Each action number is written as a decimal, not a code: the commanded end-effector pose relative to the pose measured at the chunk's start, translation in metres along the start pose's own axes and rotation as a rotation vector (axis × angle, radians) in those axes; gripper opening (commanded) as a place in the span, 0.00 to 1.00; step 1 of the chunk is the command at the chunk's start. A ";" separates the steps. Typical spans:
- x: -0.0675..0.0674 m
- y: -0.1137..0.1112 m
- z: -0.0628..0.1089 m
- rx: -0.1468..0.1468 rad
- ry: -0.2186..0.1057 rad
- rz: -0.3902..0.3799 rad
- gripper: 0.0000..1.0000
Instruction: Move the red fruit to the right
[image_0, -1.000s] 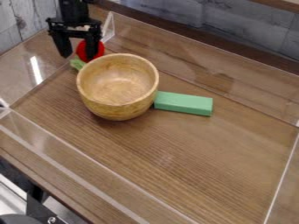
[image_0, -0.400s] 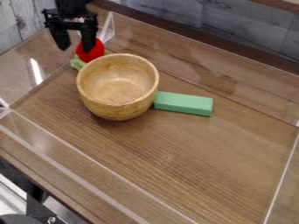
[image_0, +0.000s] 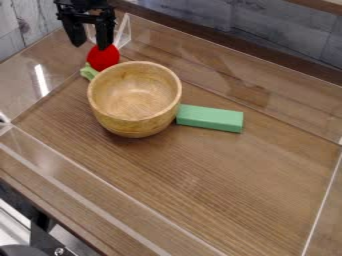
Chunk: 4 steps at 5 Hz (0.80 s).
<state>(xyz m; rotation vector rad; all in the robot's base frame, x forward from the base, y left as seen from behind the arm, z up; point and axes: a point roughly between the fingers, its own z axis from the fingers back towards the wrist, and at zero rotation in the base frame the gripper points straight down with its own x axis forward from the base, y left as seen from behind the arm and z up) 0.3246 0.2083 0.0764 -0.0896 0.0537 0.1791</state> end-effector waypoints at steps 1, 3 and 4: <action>0.012 -0.001 0.023 0.040 -0.057 -0.068 0.00; 0.016 0.001 0.014 0.044 -0.042 -0.115 0.00; 0.015 0.000 0.007 0.045 -0.037 -0.121 0.00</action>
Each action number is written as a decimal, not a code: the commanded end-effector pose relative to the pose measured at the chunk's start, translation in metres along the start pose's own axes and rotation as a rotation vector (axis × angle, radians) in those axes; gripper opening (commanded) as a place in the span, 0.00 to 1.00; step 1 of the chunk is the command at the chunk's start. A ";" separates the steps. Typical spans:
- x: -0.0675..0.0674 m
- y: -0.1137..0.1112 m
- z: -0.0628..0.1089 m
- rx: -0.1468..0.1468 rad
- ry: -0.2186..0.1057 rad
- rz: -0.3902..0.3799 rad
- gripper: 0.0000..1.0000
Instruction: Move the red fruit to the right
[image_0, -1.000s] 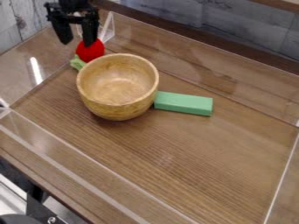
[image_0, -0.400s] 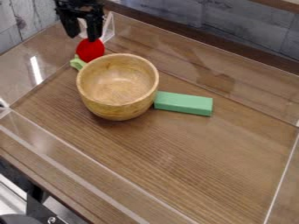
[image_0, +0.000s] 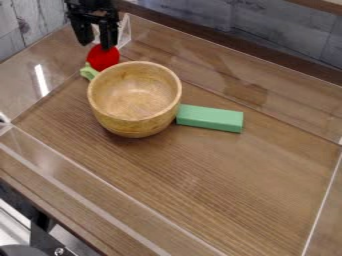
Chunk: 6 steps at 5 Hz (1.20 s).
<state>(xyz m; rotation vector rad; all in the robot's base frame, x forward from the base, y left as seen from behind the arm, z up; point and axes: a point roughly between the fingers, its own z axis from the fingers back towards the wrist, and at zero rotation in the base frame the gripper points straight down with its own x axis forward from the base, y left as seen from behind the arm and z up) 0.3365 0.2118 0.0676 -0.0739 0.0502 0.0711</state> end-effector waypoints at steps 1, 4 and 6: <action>0.003 -0.004 0.013 0.027 -0.033 0.026 0.00; 0.005 -0.006 0.028 0.028 -0.026 -0.022 0.00; -0.001 -0.007 0.010 0.026 -0.020 0.037 0.00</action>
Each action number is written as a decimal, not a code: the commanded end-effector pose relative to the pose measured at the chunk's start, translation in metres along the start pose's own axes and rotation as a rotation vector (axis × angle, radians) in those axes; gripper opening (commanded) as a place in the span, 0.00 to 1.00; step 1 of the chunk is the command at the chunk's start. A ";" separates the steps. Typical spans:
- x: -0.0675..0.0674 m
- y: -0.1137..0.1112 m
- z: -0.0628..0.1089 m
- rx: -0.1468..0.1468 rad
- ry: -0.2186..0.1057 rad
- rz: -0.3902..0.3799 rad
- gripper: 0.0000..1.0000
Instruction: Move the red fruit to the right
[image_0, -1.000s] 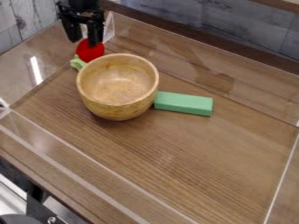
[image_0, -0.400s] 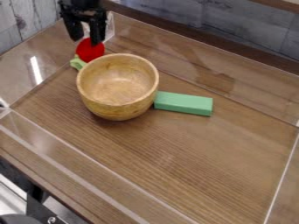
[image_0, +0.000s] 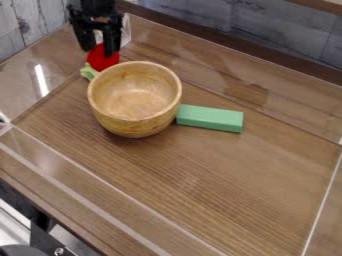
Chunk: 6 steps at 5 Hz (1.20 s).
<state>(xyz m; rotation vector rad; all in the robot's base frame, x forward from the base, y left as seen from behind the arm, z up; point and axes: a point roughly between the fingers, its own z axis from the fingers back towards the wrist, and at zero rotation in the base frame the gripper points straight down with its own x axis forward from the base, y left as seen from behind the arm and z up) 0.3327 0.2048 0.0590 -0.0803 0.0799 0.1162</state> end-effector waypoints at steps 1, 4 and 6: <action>-0.003 -0.012 0.024 0.035 -0.043 -0.080 0.00; -0.013 -0.020 0.014 0.032 -0.041 -0.095 0.00; -0.014 -0.045 0.025 0.029 -0.038 -0.099 0.00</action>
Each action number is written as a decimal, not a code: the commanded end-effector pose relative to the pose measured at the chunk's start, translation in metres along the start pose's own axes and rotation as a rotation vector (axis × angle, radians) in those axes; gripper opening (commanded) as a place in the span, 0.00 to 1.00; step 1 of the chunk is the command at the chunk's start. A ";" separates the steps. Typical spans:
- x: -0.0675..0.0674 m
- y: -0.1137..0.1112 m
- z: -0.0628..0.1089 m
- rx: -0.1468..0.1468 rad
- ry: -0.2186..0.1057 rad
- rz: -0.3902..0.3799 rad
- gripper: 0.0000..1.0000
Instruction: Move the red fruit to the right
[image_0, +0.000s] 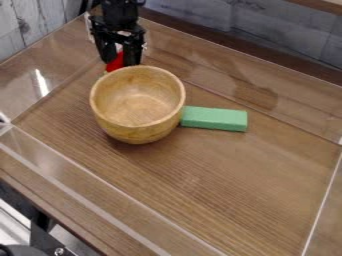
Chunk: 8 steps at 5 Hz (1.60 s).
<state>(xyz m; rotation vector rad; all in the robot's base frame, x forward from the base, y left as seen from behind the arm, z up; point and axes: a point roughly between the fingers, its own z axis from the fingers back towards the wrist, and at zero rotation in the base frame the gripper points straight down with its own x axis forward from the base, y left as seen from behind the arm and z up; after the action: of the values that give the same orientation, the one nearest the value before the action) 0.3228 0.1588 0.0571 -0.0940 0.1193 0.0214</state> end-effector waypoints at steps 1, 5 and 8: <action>-0.004 -0.020 0.035 0.044 -0.074 -0.048 0.00; 0.002 -0.013 0.051 0.026 -0.069 -0.026 0.00; 0.010 -0.016 0.049 0.034 -0.044 -0.102 0.00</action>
<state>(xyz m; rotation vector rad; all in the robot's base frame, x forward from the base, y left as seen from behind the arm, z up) 0.3312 0.1447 0.0858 -0.1021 0.1308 -0.0659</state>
